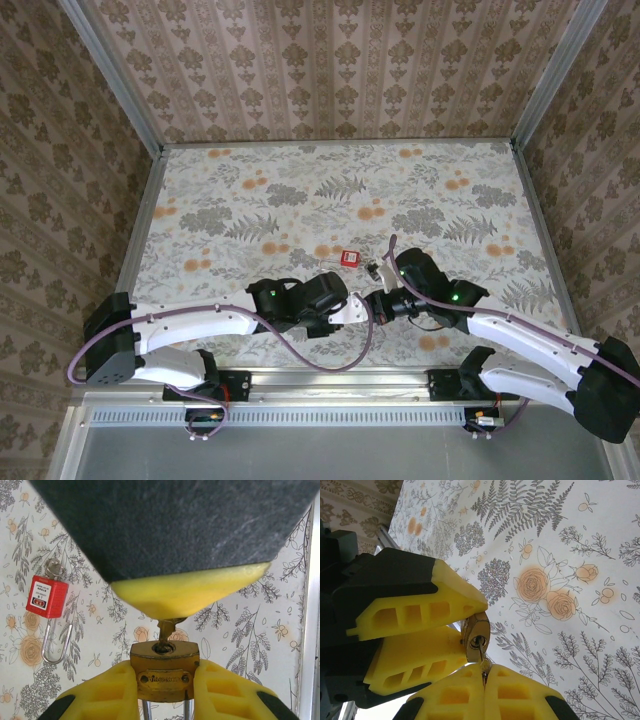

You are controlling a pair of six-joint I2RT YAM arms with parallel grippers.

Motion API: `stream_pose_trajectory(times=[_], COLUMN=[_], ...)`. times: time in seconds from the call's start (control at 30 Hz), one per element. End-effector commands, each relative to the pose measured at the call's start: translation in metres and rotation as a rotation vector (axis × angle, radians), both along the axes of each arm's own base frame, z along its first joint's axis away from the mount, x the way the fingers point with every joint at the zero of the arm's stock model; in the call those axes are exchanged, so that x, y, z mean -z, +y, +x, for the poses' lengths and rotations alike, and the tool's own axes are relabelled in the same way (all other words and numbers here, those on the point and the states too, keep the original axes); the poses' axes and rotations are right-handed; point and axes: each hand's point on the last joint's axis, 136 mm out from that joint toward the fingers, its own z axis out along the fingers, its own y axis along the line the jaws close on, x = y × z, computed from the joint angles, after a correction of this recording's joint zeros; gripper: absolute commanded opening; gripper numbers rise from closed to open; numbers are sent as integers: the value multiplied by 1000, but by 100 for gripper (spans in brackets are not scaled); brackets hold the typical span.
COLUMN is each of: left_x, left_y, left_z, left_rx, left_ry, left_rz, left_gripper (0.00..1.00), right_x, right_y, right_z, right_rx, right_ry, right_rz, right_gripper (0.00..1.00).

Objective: Unlock with the key

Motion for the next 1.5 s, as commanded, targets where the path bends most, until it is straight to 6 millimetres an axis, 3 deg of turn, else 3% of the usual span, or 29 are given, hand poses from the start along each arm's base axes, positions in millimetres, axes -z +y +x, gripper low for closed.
stream_pose_trajectory(times=[0.0, 0.3, 1.47], left_x=[-69, -82, -109], left_y=[-51, -49, -70], left_z=[-10, -17, -15], left_rx=[73, 92, 119], left_ry=[3, 19, -21], left_rz=[-313, -362, -469], left_gripper=[12, 12, 8], right_x=[-20, -29, -18], right_y=[17, 19, 41], right_z=[4, 1, 5], right_rx=[-45, -63, -84], right_ry=[-82, -105, -83], right_rz=[97, 133, 106], right_gripper=[2, 3, 3])
